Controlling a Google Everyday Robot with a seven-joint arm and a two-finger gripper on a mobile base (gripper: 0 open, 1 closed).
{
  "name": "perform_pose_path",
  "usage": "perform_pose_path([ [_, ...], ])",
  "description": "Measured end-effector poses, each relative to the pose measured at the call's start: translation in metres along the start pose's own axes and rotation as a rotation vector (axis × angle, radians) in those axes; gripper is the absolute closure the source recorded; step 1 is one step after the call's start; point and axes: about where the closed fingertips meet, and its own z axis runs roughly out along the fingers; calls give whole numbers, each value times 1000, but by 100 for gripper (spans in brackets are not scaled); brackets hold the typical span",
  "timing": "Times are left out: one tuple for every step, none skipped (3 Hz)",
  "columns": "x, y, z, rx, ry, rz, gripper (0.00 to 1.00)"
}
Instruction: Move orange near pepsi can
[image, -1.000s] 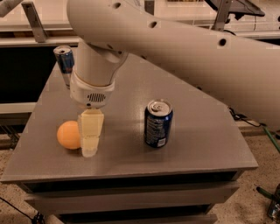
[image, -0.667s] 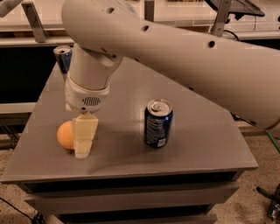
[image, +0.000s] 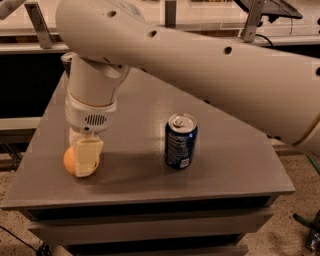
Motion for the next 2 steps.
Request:
perform_pose_path([
  [4, 2, -2, 7, 21, 9, 87],
  [18, 6, -33, 67, 87, 39, 100],
])
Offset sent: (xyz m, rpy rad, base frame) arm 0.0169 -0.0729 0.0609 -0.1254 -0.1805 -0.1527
